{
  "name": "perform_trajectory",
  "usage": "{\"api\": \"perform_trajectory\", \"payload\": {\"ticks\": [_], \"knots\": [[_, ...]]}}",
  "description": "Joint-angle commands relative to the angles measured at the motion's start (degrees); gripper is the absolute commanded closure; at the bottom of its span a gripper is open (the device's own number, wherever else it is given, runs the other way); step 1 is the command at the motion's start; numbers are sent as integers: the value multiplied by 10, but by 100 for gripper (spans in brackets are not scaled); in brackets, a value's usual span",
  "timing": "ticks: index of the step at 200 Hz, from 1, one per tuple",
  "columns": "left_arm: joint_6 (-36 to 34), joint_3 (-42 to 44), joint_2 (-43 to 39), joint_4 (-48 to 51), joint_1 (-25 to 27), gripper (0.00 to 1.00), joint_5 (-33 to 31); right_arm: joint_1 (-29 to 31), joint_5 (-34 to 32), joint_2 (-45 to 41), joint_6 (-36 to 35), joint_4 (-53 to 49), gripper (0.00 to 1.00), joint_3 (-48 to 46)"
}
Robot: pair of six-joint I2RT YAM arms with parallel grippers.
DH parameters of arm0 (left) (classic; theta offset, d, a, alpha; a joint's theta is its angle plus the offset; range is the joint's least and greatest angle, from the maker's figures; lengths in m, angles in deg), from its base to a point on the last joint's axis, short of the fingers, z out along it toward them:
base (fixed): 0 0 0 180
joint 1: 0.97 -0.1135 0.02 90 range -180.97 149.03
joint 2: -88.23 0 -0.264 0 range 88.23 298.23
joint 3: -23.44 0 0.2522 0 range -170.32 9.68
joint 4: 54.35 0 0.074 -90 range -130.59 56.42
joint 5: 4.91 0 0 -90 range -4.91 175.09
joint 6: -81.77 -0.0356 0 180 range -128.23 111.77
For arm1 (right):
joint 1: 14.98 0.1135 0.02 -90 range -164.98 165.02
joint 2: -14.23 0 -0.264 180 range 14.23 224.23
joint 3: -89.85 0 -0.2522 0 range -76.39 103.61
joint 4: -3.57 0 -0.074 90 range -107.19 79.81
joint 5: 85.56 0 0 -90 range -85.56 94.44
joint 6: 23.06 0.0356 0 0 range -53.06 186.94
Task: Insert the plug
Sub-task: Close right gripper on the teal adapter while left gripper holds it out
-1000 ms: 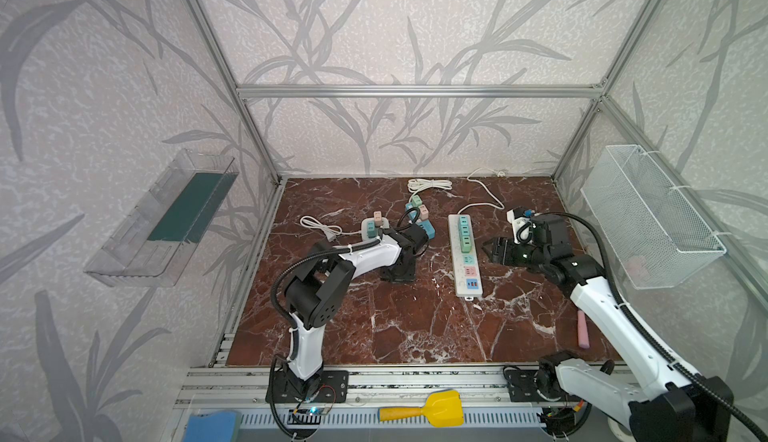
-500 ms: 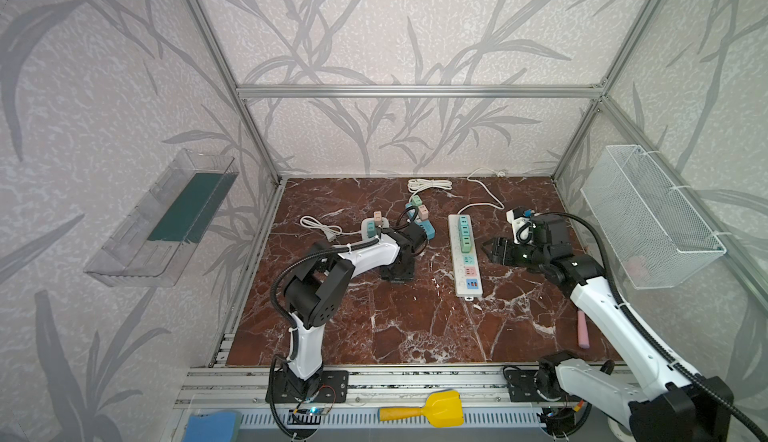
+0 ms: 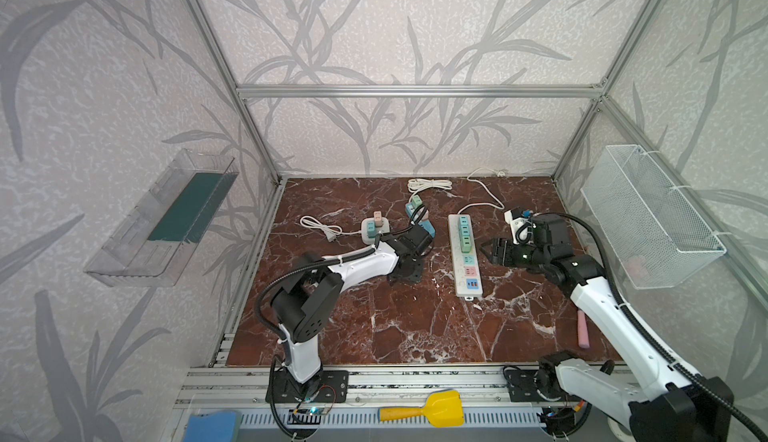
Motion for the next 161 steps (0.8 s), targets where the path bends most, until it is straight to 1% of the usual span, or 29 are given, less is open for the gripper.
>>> {"api": "perform_trajectory", "payload": {"ticks": [1,20,43,56,93,114,129,161], "knots": [[-59,37,-48,-135,2,66,30,4,28,13,-8,-16,34,18],[-93,83,-76,-250,5,67,55,19,45,36,-15,-27,36,33],[-136,130,-93,-383,13,68,62,50,41,69,-30,-45,40,65],[-155,145,-95,-433,17,68,70,59,51,90,-36,-50,42,83],[-223,156,-89,-490,33,70,70,79,63,152,-50,-69,49,138],[-246,165,-92,-517,40,71,67,85,69,183,-54,-74,49,161],[-264,167,-94,-517,50,71,64,86,81,203,-54,-72,49,173],[-268,164,-95,-507,56,71,59,91,99,230,-50,-62,48,183]]}}
